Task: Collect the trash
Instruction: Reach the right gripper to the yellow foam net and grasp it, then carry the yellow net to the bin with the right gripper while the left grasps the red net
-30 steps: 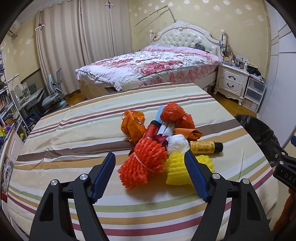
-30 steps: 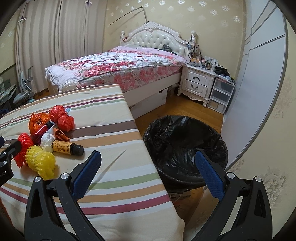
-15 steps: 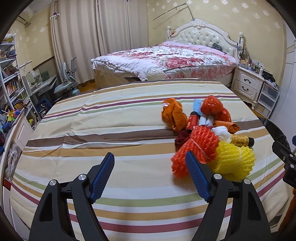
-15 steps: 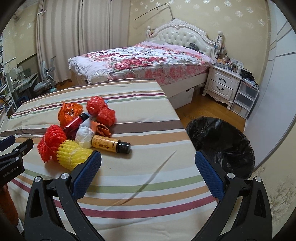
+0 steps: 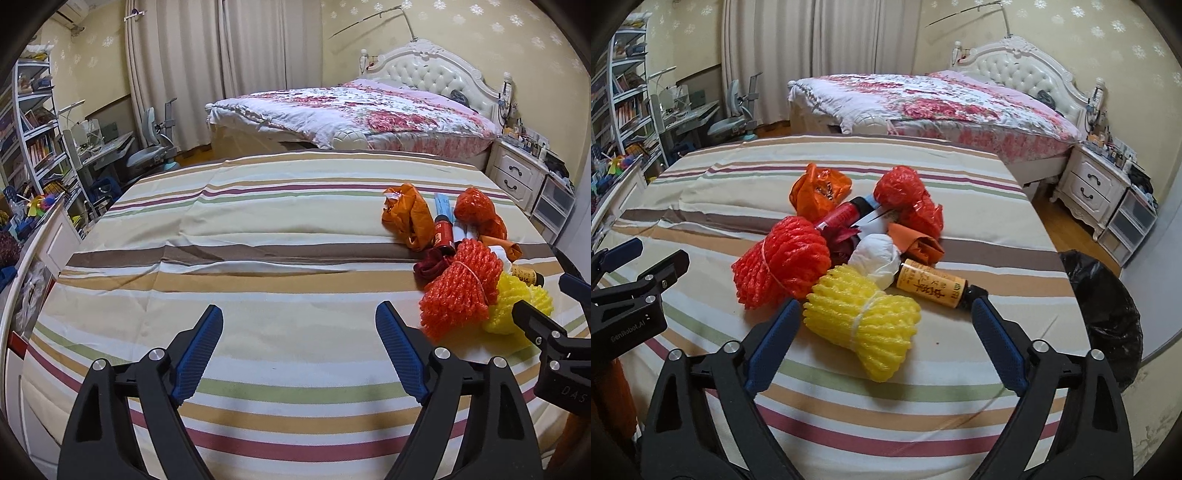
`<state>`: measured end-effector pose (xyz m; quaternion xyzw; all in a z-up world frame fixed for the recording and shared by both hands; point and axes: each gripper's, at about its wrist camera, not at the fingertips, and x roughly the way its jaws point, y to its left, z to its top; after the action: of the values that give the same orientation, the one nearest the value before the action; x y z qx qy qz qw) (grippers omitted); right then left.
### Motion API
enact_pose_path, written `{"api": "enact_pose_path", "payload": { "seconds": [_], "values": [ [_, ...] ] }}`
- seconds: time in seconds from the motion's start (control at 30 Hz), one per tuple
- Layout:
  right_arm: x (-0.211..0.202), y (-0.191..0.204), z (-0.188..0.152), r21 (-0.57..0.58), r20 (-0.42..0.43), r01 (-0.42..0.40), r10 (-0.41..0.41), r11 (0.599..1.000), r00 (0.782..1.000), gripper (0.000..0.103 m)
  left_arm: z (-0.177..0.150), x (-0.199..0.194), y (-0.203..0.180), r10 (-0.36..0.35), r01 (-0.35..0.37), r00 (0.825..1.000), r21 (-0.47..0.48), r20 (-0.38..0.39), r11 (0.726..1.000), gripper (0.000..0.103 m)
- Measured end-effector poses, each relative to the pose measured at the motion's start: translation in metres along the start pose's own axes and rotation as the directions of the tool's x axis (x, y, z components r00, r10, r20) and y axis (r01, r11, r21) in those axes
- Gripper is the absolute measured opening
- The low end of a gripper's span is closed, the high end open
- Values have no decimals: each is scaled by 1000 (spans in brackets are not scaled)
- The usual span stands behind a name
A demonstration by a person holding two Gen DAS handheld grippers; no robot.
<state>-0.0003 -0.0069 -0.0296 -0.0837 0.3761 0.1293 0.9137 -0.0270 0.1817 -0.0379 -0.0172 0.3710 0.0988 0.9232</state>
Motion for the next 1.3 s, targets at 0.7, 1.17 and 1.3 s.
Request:
{"api": "enact_pose_path", "payload": {
  "seconds": [0.7,1.17,1.3],
  "values": [
    [-18,-33,-14,90,7,-43,42,995,999,39,6,-13,-47,-92,90,995,59,30,994,83],
    [-20,-80,-27,179,22,18,-22,984,1000,37,12,8,-102,-145,144,989,122,-2,982,84],
    [-17,-84,-30,193,19,15,-19,981,1000,37,9,11,-104,-201,200,980,126,-11,972,60]
  ]
}}
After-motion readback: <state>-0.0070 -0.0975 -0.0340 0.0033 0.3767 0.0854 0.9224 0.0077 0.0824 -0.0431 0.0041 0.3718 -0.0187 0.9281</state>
